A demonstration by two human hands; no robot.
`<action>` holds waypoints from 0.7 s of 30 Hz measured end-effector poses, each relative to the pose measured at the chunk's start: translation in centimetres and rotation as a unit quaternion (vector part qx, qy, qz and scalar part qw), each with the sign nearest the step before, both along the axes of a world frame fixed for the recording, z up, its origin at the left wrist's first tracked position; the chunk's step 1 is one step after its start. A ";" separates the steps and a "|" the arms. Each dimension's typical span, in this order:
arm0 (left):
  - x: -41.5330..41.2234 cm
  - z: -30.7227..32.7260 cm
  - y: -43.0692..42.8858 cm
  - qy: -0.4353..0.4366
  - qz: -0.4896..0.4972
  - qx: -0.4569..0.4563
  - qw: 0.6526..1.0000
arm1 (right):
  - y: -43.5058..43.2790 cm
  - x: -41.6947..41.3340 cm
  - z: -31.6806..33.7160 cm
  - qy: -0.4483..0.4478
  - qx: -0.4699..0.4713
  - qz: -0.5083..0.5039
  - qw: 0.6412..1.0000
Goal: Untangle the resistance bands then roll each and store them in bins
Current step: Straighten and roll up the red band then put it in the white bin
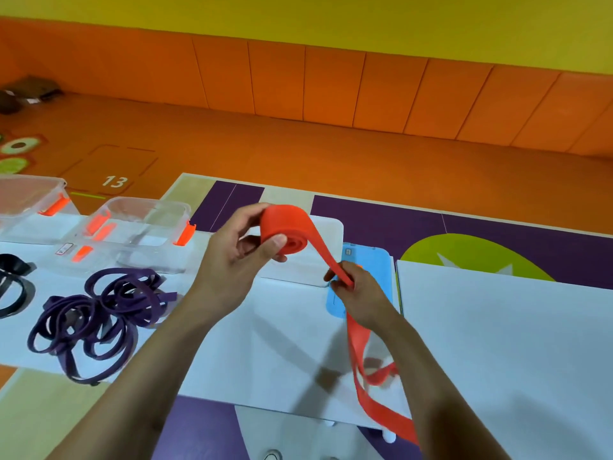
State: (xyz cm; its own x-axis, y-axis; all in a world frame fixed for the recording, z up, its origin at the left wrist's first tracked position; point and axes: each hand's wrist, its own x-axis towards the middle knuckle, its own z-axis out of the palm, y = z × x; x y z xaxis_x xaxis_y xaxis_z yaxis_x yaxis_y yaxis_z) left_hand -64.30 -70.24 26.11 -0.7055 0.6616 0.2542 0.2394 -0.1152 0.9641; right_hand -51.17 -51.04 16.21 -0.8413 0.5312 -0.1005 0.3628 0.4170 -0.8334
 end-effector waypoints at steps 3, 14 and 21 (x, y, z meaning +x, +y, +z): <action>0.9 -2.5 0.2 -0.078 0.030 -0.005 0.997 | 0.9 1.7 -2.0 0.042 0.051 -0.100 0.993; 2.2 -2.7 0.2 -0.091 -0.068 -0.018 0.993 | 0.4 3.5 7.3 0.008 -0.068 0.145 0.987; 3.2 -2.8 0.3 -0.130 -0.070 0.000 0.989 | -3.3 0.7 6.5 0.229 -0.154 0.058 0.959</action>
State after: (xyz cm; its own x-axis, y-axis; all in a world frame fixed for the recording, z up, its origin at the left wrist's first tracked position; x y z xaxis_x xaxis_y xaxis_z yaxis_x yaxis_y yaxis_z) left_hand -61.13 -69.92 23.30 -0.6485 0.7574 0.0765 -0.0353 -0.1303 0.9908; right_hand -50.44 -54.32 22.68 -0.8866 0.4351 0.1569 -0.1054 0.1403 -0.9845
